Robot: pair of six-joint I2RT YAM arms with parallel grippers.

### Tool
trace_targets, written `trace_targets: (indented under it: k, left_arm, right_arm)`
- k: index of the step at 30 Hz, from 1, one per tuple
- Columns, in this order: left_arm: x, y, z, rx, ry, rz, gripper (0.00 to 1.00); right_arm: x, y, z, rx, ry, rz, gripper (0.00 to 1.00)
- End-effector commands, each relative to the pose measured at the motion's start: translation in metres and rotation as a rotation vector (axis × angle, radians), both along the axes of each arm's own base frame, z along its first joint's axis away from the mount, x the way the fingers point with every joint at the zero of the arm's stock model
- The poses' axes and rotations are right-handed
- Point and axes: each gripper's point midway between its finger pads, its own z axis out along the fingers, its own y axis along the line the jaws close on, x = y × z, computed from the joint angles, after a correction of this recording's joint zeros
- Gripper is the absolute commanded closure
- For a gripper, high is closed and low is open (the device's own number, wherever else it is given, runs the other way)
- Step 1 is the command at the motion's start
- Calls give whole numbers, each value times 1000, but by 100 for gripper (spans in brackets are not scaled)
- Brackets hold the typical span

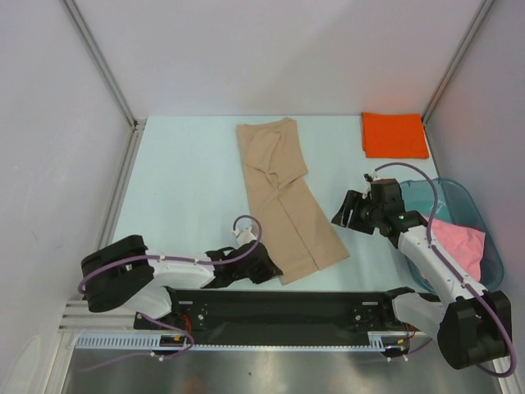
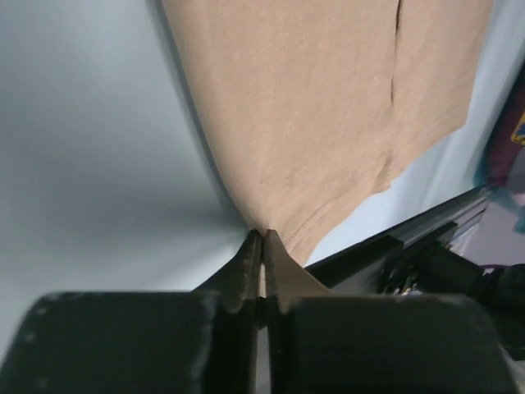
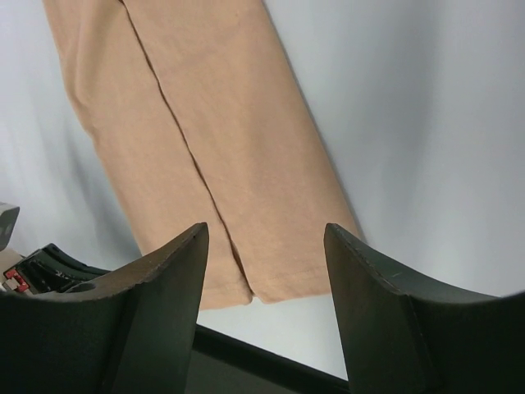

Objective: Fold and stack the t-shirts
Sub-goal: Fold the tshirt

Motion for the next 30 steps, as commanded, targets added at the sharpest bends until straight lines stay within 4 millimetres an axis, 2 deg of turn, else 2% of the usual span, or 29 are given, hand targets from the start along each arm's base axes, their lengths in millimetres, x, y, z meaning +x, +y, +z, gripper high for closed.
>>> trace_targets:
  k: [1, 7, 8, 10, 11, 12, 13, 16, 18, 23, 28, 30]
  left_arm:
    - [4, 0, 4, -21, -6, 37, 100]
    - [-9, 30, 2, 65, -17, -20, 100]
    - [-14, 41, -3, 105, -7, -37, 100]
    - [-17, 45, 4, 102, -36, -80, 100]
    - [-22, 56, -1, 148, -19, -85, 100]
    - [-22, 58, 7, 131, -41, -94, 99]
    - [-23, 61, 7, 133, -46, -101, 99]
    - [-25, 74, 10, 128, -67, -107, 95]
    - [-25, 86, 4, 156, -62, -97, 91]
    - [-26, 98, -4, 131, -57, -95, 90]
    - [-34, 110, -21, 137, -15, -103, 92]
    - [-33, 112, -20, 125, -19, -93, 92]
  right_arm:
    - [-2, 5, 5, 16, -14, 16, 36]
    - [-9, 15, 1, 39, 14, 53, 36]
    - [-14, 19, -4, 41, 34, 74, 36]
    - [-22, 25, -14, 41, 75, 95, 37]
    - [-27, 27, -20, 38, 92, 101, 37]
    - [-36, 34, -26, 33, 110, 128, 37]
    - [-39, 37, -28, 32, 113, 129, 37]
    - [-59, 53, -37, 46, 151, 168, 38]
    - [-74, 59, -45, 54, 188, 183, 38]
    - [-93, 57, -40, 48, 184, 165, 38]
    - [-114, 57, -46, 44, 252, 149, 39]
    - [-121, 53, -51, 28, 275, 136, 40]
